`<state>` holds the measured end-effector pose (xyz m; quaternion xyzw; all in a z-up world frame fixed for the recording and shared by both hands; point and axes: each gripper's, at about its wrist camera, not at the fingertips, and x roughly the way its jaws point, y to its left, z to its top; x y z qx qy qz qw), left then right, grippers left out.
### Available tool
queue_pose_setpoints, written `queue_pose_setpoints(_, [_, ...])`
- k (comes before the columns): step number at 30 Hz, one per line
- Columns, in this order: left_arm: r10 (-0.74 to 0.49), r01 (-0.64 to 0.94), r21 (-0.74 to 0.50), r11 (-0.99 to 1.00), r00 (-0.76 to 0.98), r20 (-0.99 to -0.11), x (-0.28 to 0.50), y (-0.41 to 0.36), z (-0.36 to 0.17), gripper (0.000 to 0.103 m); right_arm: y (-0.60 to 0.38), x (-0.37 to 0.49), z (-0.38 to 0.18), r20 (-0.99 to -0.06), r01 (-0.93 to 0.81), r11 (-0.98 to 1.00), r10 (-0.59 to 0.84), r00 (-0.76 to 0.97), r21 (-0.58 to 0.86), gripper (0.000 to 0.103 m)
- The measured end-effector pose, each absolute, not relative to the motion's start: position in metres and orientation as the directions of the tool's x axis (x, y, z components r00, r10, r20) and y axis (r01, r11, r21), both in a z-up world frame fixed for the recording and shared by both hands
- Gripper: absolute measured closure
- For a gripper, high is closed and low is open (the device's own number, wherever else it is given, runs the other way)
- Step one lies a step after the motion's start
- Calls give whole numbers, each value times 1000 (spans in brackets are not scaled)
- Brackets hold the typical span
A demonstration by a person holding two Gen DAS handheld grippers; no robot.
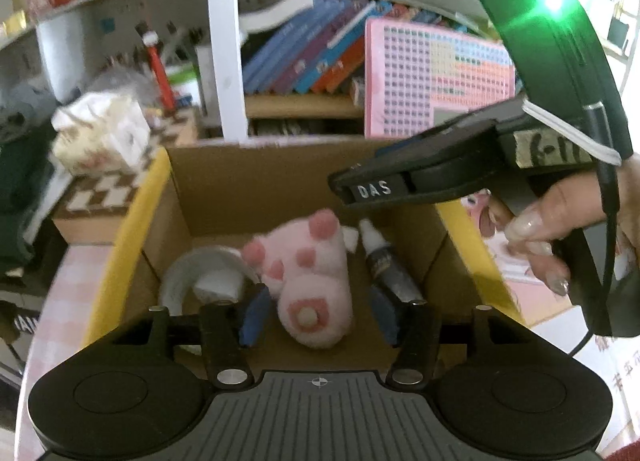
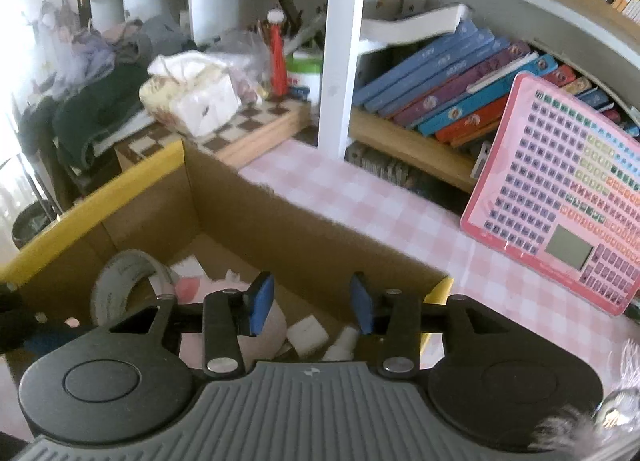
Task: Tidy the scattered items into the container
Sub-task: 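Lower both items into the yellow box and open both tools, then withdraw both open tools up and away from the yellow box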
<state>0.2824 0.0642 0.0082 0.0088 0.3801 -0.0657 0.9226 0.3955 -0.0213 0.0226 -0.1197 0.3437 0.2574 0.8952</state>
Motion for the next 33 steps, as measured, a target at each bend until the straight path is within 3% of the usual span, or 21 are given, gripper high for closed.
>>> queue_pose_setpoints(12, [-83,89,-21,996,783,-617,241,68,41,33,-53,331,75,-562,-493,870,417,714,19,59])
queue_pose_setpoints(22, [-49,56,-3,998,854,-517,172,83,69,23,-83,257,100,-469,-391,921,347,812,5,53])
queue_pose_setpoints(33, [-8,54,74,996,854,-520,96,85,60,20,-117,162,81,-492,-273,962,240,837,6,52])
